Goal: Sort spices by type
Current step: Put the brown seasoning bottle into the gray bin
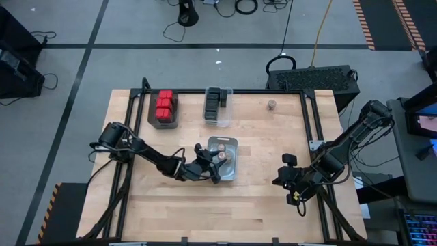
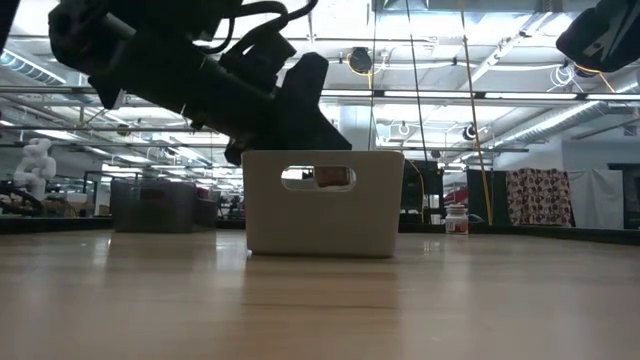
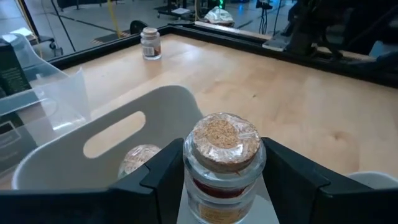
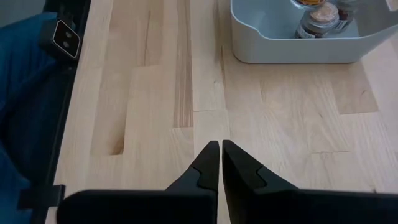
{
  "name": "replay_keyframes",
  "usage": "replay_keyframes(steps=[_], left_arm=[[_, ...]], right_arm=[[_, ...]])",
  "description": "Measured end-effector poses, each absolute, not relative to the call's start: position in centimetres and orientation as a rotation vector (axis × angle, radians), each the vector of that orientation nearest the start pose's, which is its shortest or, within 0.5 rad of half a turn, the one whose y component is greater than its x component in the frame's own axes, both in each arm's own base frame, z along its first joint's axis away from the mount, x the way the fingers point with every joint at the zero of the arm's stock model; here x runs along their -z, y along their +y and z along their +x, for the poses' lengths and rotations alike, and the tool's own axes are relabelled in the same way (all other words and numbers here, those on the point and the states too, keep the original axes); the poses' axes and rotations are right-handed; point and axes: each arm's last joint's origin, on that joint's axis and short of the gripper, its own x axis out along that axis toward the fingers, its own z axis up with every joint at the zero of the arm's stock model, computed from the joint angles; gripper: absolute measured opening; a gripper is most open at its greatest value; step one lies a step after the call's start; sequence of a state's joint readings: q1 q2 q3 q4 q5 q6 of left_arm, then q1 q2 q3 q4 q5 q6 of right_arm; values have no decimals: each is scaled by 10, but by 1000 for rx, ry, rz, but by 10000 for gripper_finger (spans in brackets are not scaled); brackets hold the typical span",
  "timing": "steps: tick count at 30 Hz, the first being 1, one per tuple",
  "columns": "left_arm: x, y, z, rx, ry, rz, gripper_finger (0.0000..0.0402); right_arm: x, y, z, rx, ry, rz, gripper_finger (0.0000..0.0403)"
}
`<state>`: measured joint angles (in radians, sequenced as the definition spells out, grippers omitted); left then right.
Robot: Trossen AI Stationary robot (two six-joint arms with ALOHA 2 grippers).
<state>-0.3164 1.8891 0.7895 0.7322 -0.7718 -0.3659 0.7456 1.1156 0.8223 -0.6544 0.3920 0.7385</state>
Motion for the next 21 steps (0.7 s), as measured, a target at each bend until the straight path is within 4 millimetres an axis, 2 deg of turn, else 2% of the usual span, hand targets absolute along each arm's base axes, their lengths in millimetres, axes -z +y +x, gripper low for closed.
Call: replay_keyframes(steps=[6, 9, 16, 21], left_arm=[[-145, -91, 335, -518, 207, -143, 191], [-155, -92, 334, -574, 160, -199, 191], [-161, -102, 340, -645, 204, -244, 191], [-167, -108, 343, -685, 244, -209, 191]], right_arm=[[-250, 135, 162, -22, 858, 162, 0], [-250, 135, 162, -22, 857, 162, 0], [-250, 135, 162, -23, 857, 162, 0], [-250, 135, 163, -23, 856, 163, 0]])
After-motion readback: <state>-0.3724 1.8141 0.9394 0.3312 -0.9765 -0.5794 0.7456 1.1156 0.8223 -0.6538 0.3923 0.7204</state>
